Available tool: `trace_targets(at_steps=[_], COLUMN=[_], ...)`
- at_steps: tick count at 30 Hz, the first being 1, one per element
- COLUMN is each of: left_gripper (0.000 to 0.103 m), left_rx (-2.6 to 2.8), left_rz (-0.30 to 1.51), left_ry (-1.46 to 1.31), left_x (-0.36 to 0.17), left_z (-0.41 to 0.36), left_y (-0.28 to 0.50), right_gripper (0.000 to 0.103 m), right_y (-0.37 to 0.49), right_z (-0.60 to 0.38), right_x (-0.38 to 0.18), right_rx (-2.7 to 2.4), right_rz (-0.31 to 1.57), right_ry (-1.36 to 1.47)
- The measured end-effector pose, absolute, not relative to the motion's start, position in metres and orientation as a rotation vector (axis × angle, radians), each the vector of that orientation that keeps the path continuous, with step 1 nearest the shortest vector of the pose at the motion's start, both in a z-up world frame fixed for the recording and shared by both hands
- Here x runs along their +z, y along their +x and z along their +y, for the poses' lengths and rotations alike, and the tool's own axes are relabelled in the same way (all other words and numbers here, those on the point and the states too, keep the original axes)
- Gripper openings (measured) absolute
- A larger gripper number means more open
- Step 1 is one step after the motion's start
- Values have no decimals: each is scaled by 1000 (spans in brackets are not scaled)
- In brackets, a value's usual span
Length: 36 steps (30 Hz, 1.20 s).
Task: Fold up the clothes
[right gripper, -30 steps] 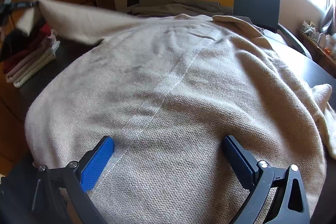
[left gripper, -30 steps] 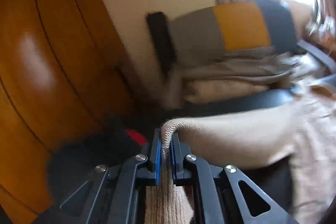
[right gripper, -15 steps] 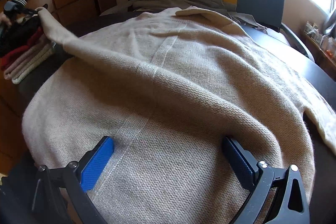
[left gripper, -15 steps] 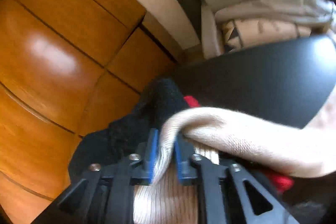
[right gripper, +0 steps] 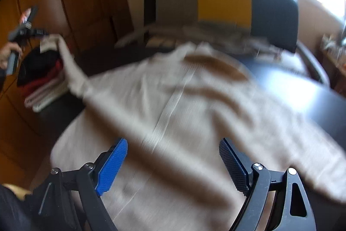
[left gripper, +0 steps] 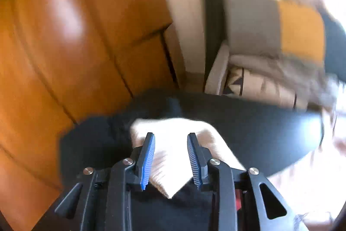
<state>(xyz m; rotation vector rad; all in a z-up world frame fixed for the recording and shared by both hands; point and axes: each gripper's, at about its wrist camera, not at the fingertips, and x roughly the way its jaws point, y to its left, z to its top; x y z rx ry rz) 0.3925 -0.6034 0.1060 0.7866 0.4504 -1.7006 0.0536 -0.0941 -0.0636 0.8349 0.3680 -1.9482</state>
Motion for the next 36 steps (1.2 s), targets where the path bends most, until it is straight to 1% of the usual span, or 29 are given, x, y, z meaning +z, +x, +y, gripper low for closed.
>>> trace_targets(at_steps=[4, 7, 11, 14, 17, 20, 23, 25, 26, 27, 29, 33, 36], left_gripper=[31, 31, 33, 34, 34, 34, 34, 34, 34, 34, 34, 34, 35], left_rx=[-1532, -1548, -1867, -2167, -2422, -2539, -2622, -2675, -2680, -2679, -2663, -2598, -2591], left_rz=[649, 673, 635, 575, 481, 391, 377, 371, 363, 354, 329, 253, 173], left_ry=[559, 478, 607, 765, 950, 1133, 1255, 1284, 1300, 1318, 1350, 1377, 1339], left_x=[119, 124, 110, 89, 51, 6, -37, -51, -59, -66, -80, -108, -111], left_z=[-634, -625, -597, -556, -516, -489, -472, -461, -459, -457, -454, -453, -450], left_y=[460, 476, 394, 303, 204, 124, 60, 37, 26, 14, -5, -34, -51], right_gripper=[90, 90, 90, 90, 90, 90, 89, 71, 40, 6, 6, 6, 6], right_y=[19, -8, -46, -67, -88, -107, -128, -143, -151, -159, -175, -215, -249], right_z=[-118, -145, -191, -231, -263, -286, -293, -293, -293, -292, -285, -258, -243], right_x=[-62, -65, -70, -77, -85, -99, -106, -110, -112, -114, -115, -111, -124], right_rx=[-1999, -2047, -2091, -2080, -2019, -1962, -1940, -1920, -1910, -1907, -1915, -1994, -2017], right_rz=[470, 573, 717, 849, 941, 1032, 1004, 935, 896, 852, 732, 417, 232], right_ry=[817, 769, 683, 606, 592, 605, 662, 739, 782, 823, 895, 989, 1123])
